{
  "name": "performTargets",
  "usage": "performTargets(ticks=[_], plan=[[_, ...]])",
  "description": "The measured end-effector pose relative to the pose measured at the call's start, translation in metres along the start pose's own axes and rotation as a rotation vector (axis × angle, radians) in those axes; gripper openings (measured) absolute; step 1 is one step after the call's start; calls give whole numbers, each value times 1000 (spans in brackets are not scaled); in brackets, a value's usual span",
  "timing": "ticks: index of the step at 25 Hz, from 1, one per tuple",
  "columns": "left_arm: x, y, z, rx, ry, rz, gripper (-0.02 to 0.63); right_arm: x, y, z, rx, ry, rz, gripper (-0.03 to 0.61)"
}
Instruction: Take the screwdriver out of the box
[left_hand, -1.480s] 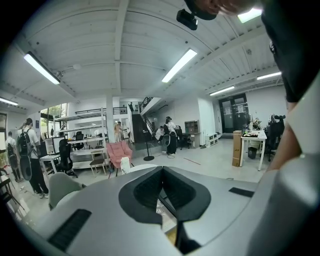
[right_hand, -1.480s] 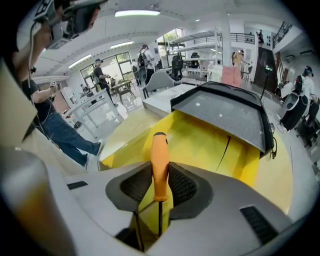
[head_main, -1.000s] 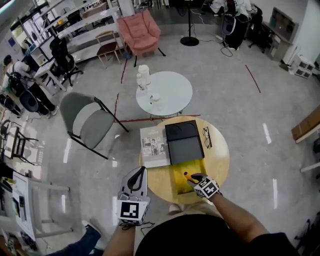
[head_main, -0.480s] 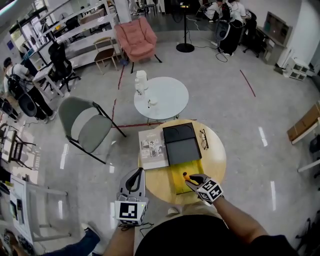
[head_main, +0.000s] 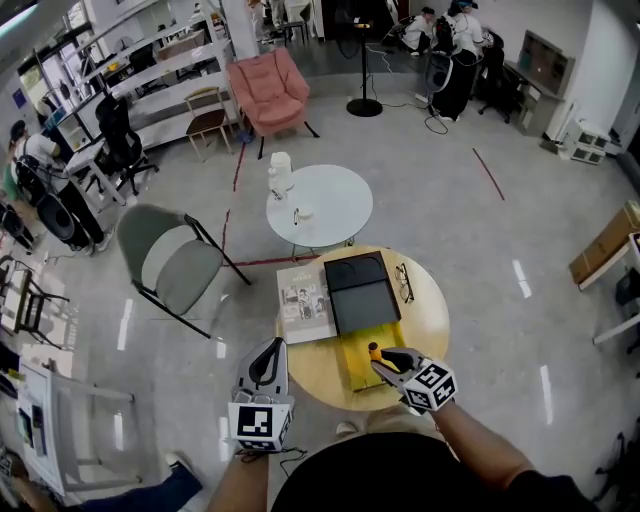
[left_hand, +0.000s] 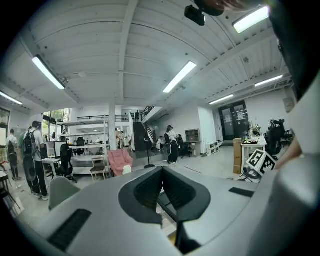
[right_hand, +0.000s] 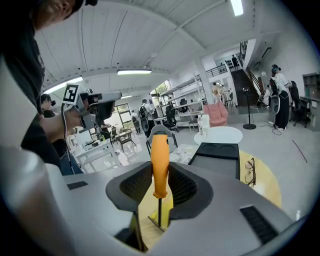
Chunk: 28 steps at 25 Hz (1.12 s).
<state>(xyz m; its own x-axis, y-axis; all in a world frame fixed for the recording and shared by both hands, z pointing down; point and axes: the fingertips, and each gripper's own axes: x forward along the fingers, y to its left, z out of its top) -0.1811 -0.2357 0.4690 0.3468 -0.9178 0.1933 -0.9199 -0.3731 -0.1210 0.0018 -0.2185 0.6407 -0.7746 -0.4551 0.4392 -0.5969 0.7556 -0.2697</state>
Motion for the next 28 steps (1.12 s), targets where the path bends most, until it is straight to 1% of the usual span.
performTargets(ticks=[6, 10, 19, 23, 28], plan=[[-6, 0, 2, -5, -1, -8, 14, -23, 13, 36, -25, -83, -25, 118], [-14, -7, 1, -19, -9, -17, 14, -40, 22, 58, -51, -125, -39, 118], [-24, -8, 4, -8, -25, -25, 14, -68, 44, 106, -84, -240, -52, 118], [-26, -13, 6, -12, -27, -34, 14, -81, 49, 120, -97, -278, -43, 118], [-27, -19, -1, -24, -17, -54, 14, -97, 55, 131, -96, -309, -57, 118]])
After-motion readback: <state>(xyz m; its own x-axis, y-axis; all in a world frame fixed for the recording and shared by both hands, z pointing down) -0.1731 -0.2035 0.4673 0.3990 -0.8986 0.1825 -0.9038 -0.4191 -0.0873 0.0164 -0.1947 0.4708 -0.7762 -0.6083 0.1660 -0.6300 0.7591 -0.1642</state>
